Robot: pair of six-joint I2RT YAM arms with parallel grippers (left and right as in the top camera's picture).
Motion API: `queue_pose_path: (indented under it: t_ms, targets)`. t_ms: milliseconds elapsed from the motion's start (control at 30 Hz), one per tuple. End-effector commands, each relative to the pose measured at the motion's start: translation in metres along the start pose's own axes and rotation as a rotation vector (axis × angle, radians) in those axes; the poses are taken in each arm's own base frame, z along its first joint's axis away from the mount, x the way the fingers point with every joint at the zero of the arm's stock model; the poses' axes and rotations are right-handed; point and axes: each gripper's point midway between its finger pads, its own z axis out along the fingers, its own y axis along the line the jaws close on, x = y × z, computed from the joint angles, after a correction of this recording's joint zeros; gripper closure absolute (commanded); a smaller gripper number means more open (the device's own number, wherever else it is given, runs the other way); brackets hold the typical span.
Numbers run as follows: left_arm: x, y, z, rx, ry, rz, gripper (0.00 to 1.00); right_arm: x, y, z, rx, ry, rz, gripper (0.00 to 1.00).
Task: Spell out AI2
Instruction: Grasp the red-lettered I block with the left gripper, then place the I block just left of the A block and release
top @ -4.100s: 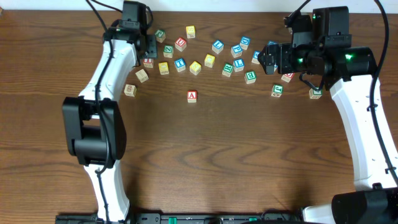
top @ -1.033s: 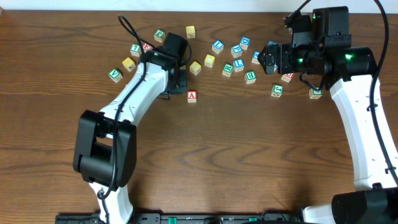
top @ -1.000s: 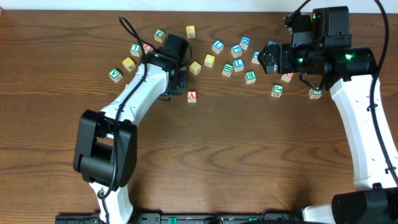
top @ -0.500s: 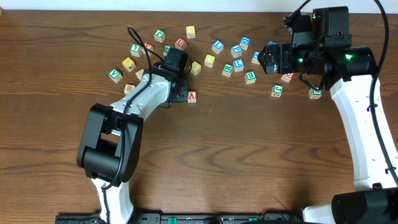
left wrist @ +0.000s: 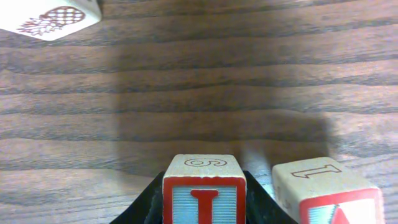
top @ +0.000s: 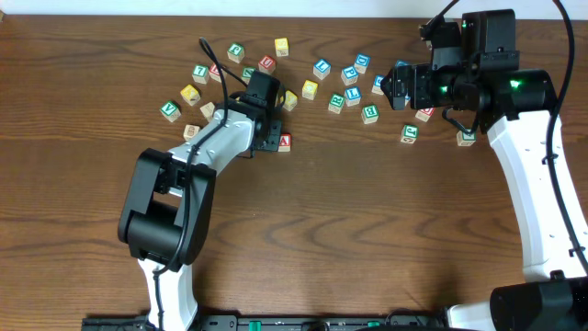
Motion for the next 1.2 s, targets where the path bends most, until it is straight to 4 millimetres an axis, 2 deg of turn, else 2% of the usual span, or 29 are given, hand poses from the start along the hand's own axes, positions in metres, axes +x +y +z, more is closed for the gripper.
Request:
queue_pose_path:
  t_ms: [0, 433, 467, 533, 833, 967, 1167]
  targets:
    - [0.012, -0.007, 0.009, 0.011, 0.037, 0.031, 0.77, 0.0, -0.002, 0.0, 0.006, 0.001, -0.005, 0.01]
    - [0.016, -0.007, 0.009, 0.009, 0.053, 0.024, 0.77, 0.0, -0.002, 0.0, 0.005, 0.001, -0.006, 0.01]
    - [0.016, -0.007, 0.009, 0.009, 0.055, 0.024, 0.66, 0.0, -0.002, 0.0, 0.006, 0.001, -0.005, 0.01]
    - [0.016, -0.007, 0.009, 0.009, 0.055, 0.024, 0.62, 0.0, -0.002, 0.0, 0.006, 0.001, -0.005, 0.01]
    - [0.017, -0.007, 0.007, 0.006, 0.063, 0.024, 0.6, 0.0, -0.002, 0.0, 0.006, 0.001, -0.005, 0.01]
    - [0.008, -0.008, -0.006, 0.008, 0.056, 0.023, 0.6, 0.0, -0.002, 0.0, 0.006, 0.001, -0.005, 0.01]
    - [-0.012, -0.01, -0.039, 0.019, -0.005, 0.019, 0.6, 0.0, -0.002, 0.0, 0.006, 0.001, -0.005, 0.01]
